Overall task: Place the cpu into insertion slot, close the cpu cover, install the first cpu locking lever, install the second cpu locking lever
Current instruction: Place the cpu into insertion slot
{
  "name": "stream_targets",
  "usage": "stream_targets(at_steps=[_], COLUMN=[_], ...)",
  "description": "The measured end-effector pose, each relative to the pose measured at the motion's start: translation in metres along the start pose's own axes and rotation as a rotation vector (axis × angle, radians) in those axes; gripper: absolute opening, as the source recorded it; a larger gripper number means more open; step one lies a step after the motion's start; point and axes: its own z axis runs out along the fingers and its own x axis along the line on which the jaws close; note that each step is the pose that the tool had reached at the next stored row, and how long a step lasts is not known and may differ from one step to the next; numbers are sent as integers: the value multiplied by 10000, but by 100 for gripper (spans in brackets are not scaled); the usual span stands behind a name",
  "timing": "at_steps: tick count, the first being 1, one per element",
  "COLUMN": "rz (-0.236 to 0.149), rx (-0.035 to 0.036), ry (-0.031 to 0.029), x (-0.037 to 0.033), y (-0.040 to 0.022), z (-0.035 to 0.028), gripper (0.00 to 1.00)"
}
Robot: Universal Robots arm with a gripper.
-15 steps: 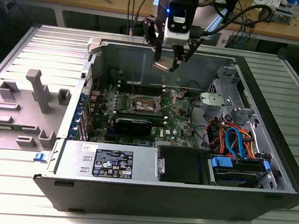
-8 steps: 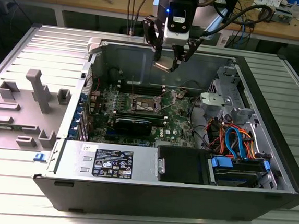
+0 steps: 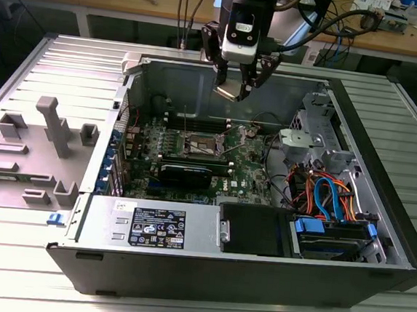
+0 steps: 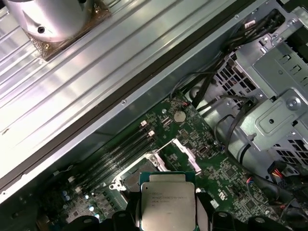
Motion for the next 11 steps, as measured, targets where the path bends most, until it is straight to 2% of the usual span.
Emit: stream_targets(at_steps=[11], rz=[1447], rx=[-16], ry=[-137], x=[0], y=[-2], z=[22], gripper=[54])
